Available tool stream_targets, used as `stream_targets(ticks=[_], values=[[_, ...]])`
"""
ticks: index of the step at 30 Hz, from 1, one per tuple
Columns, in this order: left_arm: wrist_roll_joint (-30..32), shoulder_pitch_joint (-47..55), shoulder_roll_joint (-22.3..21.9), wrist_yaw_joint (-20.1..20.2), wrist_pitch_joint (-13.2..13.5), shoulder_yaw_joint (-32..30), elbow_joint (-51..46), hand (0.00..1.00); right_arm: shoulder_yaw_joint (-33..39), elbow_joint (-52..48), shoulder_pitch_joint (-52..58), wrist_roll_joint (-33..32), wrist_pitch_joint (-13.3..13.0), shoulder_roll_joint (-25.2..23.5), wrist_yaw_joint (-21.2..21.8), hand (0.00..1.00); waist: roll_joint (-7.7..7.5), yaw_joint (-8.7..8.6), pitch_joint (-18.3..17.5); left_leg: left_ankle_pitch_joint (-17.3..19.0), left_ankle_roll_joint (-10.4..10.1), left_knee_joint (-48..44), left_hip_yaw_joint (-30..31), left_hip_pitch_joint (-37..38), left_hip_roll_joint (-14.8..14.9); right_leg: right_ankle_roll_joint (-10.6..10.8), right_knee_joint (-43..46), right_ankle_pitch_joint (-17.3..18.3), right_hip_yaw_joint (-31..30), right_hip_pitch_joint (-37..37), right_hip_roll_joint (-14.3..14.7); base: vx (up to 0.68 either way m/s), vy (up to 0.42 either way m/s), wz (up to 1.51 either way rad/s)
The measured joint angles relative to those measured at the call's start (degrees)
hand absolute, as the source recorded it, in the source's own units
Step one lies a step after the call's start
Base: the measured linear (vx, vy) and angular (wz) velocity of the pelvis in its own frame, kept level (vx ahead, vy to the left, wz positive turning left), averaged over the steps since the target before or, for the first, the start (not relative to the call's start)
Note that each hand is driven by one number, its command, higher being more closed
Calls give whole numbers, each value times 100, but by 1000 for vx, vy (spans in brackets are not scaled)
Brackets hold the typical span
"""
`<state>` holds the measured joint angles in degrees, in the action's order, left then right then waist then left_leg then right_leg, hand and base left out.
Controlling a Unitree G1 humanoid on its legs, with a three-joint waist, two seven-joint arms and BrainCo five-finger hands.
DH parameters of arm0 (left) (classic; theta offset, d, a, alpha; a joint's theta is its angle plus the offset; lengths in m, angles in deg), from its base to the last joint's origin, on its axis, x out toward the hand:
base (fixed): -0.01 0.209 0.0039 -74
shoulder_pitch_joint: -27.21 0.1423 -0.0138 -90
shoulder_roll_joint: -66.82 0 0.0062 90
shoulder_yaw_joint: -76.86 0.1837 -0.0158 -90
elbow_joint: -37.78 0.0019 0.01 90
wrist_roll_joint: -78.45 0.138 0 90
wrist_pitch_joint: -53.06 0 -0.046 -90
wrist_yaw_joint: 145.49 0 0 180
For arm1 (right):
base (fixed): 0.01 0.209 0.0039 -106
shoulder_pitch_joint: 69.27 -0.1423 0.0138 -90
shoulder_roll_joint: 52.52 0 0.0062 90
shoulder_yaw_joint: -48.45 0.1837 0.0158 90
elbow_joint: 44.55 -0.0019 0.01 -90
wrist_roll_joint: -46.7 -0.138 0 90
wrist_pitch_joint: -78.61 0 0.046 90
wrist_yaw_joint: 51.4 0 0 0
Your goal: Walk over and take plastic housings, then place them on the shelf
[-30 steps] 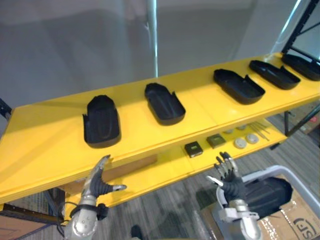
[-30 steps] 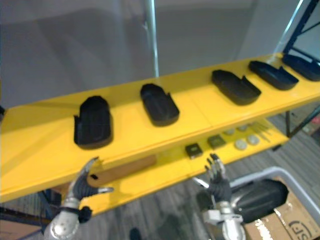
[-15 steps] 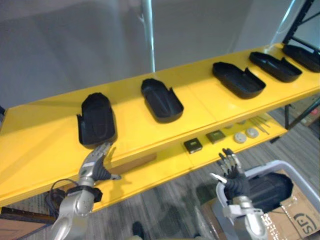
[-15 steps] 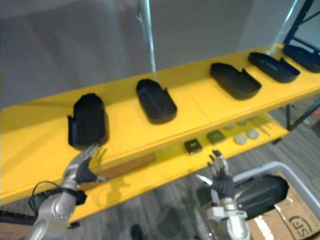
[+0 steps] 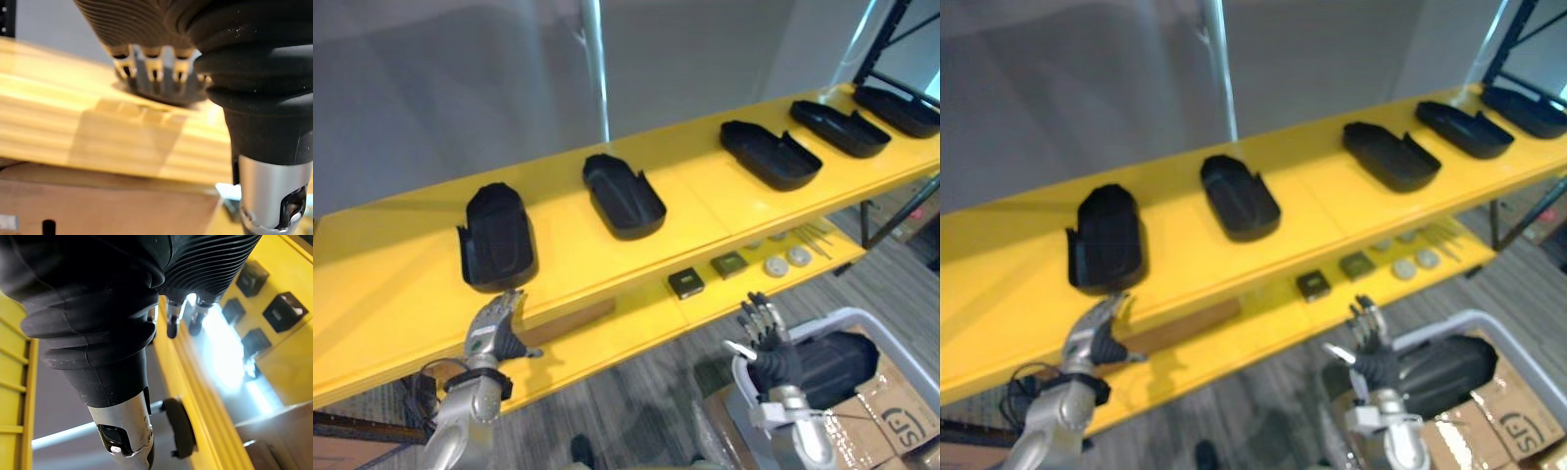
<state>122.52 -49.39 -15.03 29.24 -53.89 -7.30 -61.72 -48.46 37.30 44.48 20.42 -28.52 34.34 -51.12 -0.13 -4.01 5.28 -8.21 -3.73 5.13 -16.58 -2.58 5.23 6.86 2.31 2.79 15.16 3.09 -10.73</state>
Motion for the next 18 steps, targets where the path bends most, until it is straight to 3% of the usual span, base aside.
stream_targets(ticks=[11,18], values=[[-51,-339,0,-353,-322,33,565,0,-106,132,-35,5,0,-3,-11,0,-55,-8,-35,-1,0,1,-127,50,16,1,34,-8,-139,-53,1,2,5,-5],[-203,-460,0,-796,-474,23,878,0,-107,243,-35,8,0,-7,-10,0,-138,-26,-90,-9,10,2,-160,53,22,1,78,-14,-187,-97,0,4,6,-2]])
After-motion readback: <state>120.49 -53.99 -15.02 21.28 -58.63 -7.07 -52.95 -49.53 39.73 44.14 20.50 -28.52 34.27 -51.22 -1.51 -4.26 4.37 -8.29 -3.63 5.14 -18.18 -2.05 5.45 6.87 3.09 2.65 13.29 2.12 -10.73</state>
